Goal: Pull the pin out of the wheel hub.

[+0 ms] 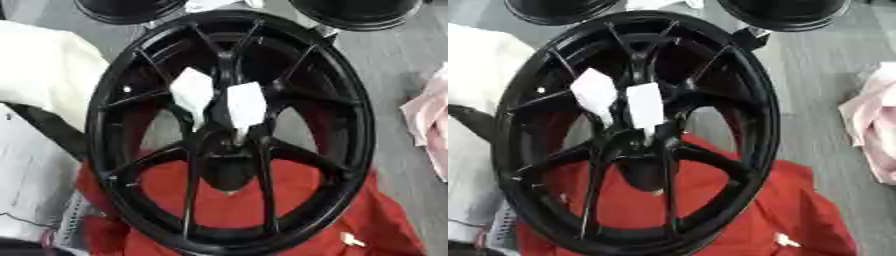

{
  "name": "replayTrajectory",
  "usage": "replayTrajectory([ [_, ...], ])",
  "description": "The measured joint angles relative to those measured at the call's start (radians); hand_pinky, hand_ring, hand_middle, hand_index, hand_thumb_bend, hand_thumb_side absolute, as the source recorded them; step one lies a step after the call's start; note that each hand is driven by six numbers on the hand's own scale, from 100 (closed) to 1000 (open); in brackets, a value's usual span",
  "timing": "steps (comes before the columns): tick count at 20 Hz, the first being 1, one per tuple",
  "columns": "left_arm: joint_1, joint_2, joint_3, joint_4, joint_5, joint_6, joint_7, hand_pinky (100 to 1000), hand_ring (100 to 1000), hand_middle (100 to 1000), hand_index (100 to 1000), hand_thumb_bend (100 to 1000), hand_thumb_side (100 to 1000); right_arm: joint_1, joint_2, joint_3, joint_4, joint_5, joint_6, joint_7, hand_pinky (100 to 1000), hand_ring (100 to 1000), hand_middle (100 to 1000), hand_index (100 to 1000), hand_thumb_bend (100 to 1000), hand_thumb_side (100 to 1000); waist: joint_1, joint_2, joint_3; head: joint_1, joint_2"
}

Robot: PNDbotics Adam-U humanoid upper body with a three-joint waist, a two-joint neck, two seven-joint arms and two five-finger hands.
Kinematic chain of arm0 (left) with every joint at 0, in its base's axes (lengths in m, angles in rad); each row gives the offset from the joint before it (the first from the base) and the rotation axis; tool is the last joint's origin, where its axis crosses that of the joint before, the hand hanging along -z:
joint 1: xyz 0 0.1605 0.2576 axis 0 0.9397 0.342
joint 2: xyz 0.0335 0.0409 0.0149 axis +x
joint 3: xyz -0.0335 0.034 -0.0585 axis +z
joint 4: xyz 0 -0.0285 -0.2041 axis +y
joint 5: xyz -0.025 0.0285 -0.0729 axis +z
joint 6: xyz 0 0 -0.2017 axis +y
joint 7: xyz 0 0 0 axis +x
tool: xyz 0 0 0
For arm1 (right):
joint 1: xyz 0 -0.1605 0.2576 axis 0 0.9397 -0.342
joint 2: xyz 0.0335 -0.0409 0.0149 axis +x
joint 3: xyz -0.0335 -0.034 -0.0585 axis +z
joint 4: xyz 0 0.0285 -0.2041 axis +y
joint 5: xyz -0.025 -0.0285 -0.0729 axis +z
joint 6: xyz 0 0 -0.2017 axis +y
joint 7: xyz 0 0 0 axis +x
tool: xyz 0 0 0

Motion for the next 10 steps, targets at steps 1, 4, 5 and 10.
replayTrajectory([
  [1,0.000,0.000,0.000,0.000,0.000,0.000,0.000,782,696,692,860,141,872,-0.001,-0.001,0.000,0.000,0.001,0.000,0.000,775,663,583,648,100,595,0.000,0.000,0.000,0.000,0.000],
  [4,0.001,0.000,0.000,0.000,-0.001,0.000,0.000,782,696,692,860,140,871,-0.008,-0.019,0.000,-0.006,0.010,0.002,0.005,778,667,585,651,100,556,-0.003,0.000,0.000,0.000,0.001],
  [5,0.001,0.000,0.000,0.000,-0.001,0.000,0.000,782,696,692,860,139,870,-0.012,-0.031,0.000,-0.008,0.015,0.002,0.010,780,669,587,653,100,539,-0.005,0.000,0.000,0.000,0.001],
  [10,0.003,0.000,0.000,0.000,-0.004,0.002,-0.002,783,696,693,860,139,871,-0.039,-0.138,0.024,-0.013,0.071,0.001,0.072,790,683,594,666,100,455,-0.010,0.000,0.000,-0.003,0.001],
])
